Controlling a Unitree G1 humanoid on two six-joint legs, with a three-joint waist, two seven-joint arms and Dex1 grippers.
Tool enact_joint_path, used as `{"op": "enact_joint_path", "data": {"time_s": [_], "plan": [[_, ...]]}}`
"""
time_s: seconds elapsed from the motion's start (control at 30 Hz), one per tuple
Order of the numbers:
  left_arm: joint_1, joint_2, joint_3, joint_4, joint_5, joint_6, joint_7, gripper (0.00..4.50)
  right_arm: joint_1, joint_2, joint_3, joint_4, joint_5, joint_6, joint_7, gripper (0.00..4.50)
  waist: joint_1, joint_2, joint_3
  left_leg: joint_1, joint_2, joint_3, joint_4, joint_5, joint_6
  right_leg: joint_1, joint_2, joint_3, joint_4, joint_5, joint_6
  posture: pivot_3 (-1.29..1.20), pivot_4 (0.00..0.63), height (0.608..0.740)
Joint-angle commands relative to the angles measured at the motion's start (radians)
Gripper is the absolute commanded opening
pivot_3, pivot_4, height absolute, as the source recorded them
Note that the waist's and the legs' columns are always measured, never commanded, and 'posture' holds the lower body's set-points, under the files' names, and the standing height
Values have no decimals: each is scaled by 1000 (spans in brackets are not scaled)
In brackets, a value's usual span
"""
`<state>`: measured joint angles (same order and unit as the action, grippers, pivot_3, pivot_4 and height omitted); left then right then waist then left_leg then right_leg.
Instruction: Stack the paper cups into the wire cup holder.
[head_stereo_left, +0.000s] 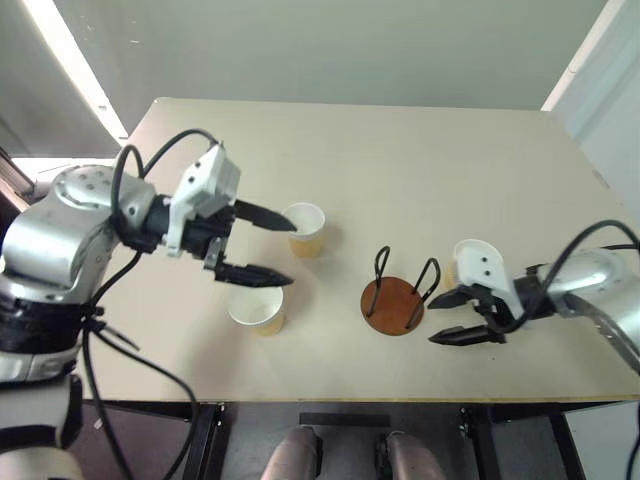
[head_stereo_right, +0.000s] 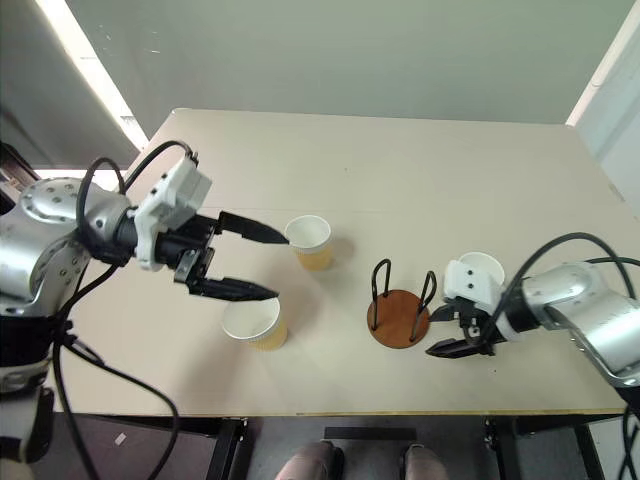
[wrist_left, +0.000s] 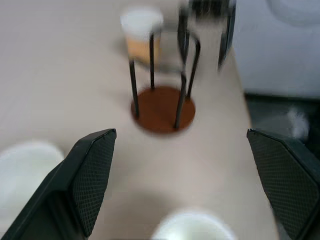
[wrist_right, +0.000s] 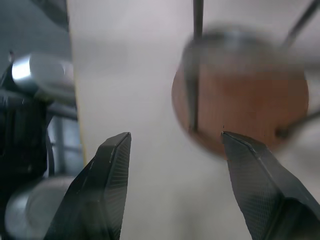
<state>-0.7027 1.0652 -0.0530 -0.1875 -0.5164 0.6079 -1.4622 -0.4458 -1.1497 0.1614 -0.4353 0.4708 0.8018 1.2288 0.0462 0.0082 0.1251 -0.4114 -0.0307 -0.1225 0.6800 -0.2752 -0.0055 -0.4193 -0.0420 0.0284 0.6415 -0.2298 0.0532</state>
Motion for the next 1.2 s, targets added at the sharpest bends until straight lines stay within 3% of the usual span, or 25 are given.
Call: {"op": "enact_joint_path", "data": {"time_s": [0.03,0.67,0.9,1.17,1.2], "plan": [[51,68,3,-65,82,-135,-40,4500,-7,-48,-97,-12,31,-32,50,2937,-2,0,0,1,0,0,0,0,0,0,0,0,-1,0,0,0,150,740],[283,224,10,-271,187,-237,-55,4500,-128,-108,-240,-27,305,106,171,2937,-8,0,0,3,0,0,-1,-1,-1,1,0,1,0,-2,-3,0,150,740],[338,204,-18,-230,264,-318,-16,4500,-152,-104,-234,-21,322,97,173,2937,-7,0,0,3,0,0,-1,-2,-1,0,0,0,2,-2,-4,0,150,740],[276,132,-107,-138,359,-396,-9,4500,-138,-91,-230,-22,313,78,149,2937,-6,0,0,3,0,0,-1,-2,-2,0,0,0,3,-3,-5,0,150,740],[265,123,-116,-130,366,-399,-11,4117,-133,-91,-230,-23,312,75,146,2977,-6,0,0,3,0,0,-1,-2,-2,0,0,0,3,-3,-5,0,150,740]]}}
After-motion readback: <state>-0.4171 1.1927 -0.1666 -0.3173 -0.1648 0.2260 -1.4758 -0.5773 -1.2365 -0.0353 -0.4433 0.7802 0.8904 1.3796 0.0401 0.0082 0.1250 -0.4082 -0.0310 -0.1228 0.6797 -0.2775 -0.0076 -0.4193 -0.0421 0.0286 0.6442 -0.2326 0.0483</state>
